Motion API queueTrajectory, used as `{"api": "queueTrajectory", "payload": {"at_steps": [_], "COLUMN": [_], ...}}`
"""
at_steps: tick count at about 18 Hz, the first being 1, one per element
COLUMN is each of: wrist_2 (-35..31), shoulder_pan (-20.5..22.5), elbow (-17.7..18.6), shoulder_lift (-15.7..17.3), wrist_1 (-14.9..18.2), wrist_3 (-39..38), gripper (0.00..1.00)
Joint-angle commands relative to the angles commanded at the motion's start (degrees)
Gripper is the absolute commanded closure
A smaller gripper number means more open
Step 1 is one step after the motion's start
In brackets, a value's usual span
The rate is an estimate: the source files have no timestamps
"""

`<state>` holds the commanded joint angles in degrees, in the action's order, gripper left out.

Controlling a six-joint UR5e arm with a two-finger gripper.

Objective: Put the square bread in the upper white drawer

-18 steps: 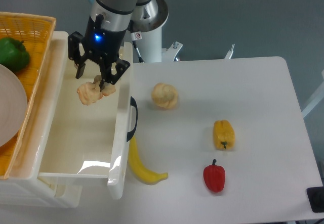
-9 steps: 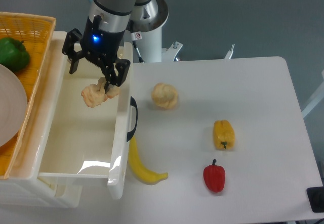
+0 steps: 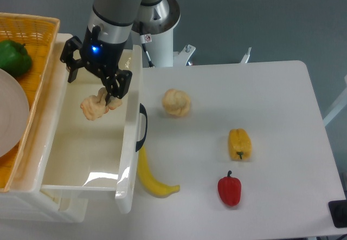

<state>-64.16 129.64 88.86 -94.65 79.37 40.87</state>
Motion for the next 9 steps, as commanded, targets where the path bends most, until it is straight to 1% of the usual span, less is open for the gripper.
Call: {"api": "queueTrajectory", "payload": {"at_steps": [9], "wrist_2": [-0.26], "shoulder_pan": [0.7], "elbow": [-0.26], "shoulder_lift": [-0.53], "wrist_1": [-0.88], "wrist_3": [0.52], "gripper": [0.01]}}
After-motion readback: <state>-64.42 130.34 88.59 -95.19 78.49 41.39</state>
